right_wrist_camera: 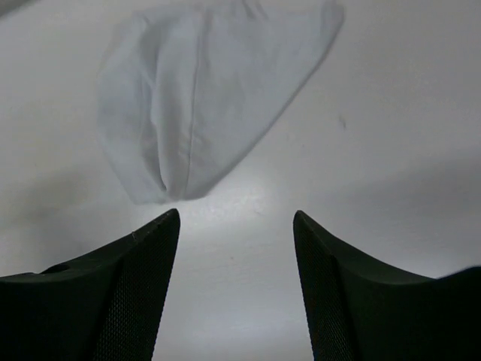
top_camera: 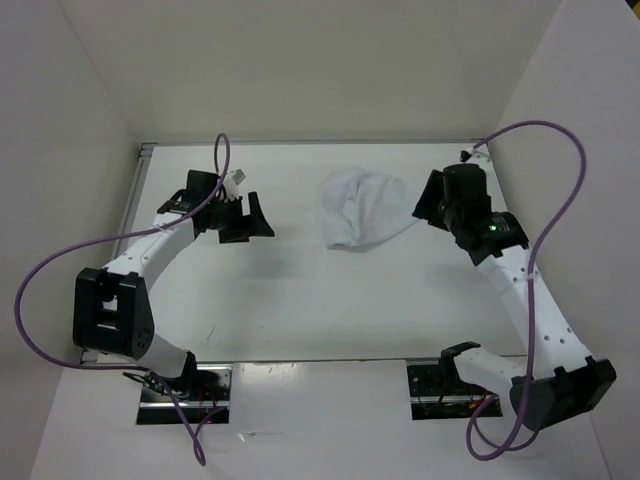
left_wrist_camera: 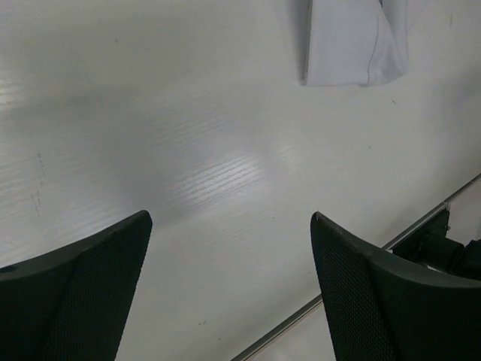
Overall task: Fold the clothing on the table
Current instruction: Move the skirt to the center of the board
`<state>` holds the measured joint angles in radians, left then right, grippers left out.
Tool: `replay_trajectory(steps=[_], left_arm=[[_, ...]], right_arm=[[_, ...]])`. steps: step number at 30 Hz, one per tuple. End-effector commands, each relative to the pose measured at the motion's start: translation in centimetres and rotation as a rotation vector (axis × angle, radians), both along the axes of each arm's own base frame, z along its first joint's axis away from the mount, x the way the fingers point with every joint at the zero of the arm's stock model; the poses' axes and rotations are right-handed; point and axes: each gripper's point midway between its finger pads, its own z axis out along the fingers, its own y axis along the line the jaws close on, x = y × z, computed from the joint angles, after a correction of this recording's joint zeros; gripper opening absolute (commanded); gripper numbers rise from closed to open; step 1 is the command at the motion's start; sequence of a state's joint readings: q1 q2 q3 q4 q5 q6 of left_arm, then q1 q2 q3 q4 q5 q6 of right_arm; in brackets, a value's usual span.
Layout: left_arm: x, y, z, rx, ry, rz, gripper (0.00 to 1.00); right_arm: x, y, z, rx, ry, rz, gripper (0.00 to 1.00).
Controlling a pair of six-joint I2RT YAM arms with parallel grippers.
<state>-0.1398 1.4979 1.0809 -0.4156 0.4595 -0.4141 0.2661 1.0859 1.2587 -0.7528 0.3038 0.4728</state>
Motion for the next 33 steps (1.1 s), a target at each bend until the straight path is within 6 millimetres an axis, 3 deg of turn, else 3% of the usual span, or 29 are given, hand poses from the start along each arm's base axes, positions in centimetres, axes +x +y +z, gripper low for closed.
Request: replay_trajectory(steps=[1, 4, 7, 8, 10, 11, 13, 15, 16, 17, 20, 21, 24, 27, 28, 33], left_arm=[[1.1, -0.9, 0.9, -0.045, -0.039, -0.069, 0.93], [2.1, -2.6, 0.0, -0.099, -0.029, -0.126, 0.93], [3.0, -6.1, -2.7, -0.094, 0.025, -0.207, 0.79], [2.9, -6.8, -3.0, -0.113, 0.047, -0.22, 0.71], [3.4, -8.0, -2.9, -0.129, 0.047, -0.239, 0.64], [3.4, -8.4, -2.8, -0.13, 0.039, -0.249, 0.59], [3.2, -8.9, -3.0, -0.12, 0.044, -0.246, 0.38], [3.1, -9.0, -2.9, -0.111, 0.037, -0.237, 0.21], [2.9, -9.4, -2.9, -0.111, 0.038, -0.246, 0.07], [2.9, -9.4, -2.9, -0.111, 0.038, -0.247, 0.01], [1.8, -9.5, -3.2, -0.103, 0.058, -0.262, 0.02], [1.7, -9.3, -2.8, -0.098, 0.045, -0.257, 0.08], [0.6, -8.8, -2.9, -0.083, 0.049, -0.259, 0.21], [0.1, -8.6, -2.8, -0.08, 0.041, -0.265, 0.23], [-0.3, -8.4, -3.3, -0.074, 0.051, -0.271, 0.23], [-0.9, -8.3, -3.3, -0.078, 0.07, -0.275, 0.23]], right_arm=[[-0.1, 3.8, -4.1, 0.113, 0.084, 0.074, 0.67], [0.1, 6.4, -6.7, 0.112, 0.152, 0.131, 0.66], [0.9, 8.6, -9.2, 0.061, 0.213, 0.167, 0.66], [1.3, 9.3, -9.4, 0.058, 0.217, 0.179, 0.66], [2.0, 11.1, -9.9, 0.062, 0.229, 0.227, 0.65], [2.3, 11.9, -11.8, 0.05, 0.273, 0.241, 0.65], [2.8, 14.0, -12.4, 0.05, 0.279, 0.275, 0.63], [3.2, 16.0, -14.8, 0.041, 0.338, 0.297, 0.62], [3.3, 16.8, -15.5, 0.045, 0.35, 0.299, 0.62], [3.6, 17.6, -17.2, 0.036, 0.38, 0.301, 0.61], [3.5, 19.9, -18.7, 0.017, 0.401, 0.333, 0.61], [3.4, 20.3, -20.0, 0.001, 0.426, 0.328, 0.61], [4.5, 20.3, -21.3, -0.021, 0.429, 0.285, 0.59], [5.7, 19.4, -22.0, -0.059, 0.406, 0.202, 0.59], [6.4, 19.3, -21.4, -0.07, 0.38, 0.183, 0.59], [7.8, 20.3, -20.9, -0.02, 0.338, 0.151, 0.59]])
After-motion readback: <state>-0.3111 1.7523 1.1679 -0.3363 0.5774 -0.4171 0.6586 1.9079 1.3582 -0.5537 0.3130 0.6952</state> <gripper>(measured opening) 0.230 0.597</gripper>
